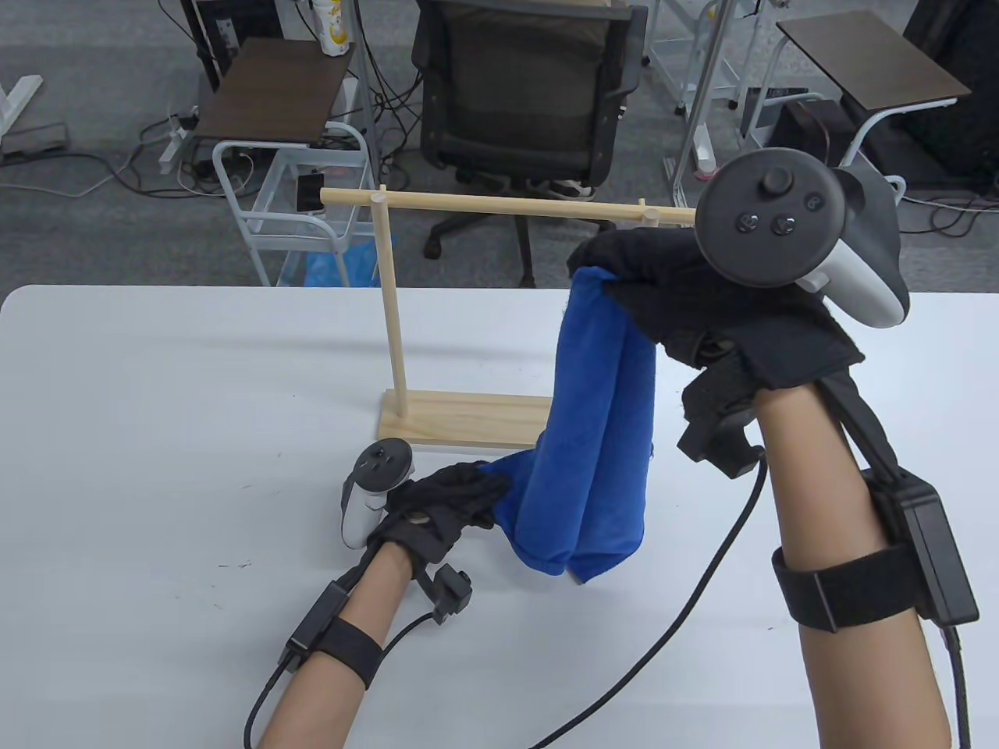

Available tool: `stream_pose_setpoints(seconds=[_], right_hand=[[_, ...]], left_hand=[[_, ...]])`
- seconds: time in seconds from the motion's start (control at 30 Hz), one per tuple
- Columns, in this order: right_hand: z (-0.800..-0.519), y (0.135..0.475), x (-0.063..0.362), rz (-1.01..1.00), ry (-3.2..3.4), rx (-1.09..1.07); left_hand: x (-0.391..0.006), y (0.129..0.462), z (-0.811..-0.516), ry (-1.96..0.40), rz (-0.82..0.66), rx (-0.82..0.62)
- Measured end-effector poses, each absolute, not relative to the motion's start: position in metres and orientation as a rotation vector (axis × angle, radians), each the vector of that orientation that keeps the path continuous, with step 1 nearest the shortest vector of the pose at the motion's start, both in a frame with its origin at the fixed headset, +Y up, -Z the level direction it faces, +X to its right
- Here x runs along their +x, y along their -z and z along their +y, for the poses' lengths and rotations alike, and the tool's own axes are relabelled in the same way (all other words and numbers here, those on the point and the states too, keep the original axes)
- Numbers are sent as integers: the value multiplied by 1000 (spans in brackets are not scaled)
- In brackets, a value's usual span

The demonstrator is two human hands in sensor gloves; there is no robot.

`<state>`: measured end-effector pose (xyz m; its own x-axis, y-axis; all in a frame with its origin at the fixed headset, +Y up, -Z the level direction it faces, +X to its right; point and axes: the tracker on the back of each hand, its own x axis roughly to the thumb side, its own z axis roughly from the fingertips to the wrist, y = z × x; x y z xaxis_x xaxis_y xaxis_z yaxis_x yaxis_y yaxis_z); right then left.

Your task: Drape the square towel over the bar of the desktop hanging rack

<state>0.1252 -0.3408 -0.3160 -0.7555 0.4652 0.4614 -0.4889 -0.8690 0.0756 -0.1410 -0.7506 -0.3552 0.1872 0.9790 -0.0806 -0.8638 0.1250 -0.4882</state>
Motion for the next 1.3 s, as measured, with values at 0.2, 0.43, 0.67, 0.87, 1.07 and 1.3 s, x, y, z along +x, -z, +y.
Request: stream_pose_setpoints(seconds=[0.2, 0.43, 0.67, 0.87, 1.07, 1.3], right_hand=[[-346, 313, 149, -134, -2516, 578], [-355, 314, 178, -207, -2476, 483], [-367, 319, 209, -310, -2412, 361], [-380, 323, 234, -377, -2331, 276], [-397, 332, 258, -389, -2192, 223], [-417, 355, 269, -400, -2096, 175]], left_hand=[[-180, 351, -724, -1389, -237, -328], [-228, 350, -672, -1355, -201, -168], [-258, 353, -607, -1313, -212, 18], [-272, 357, -548, -1239, -232, 166], [-278, 365, -501, -1177, -232, 266], [-274, 379, -448, -1054, -183, 438]])
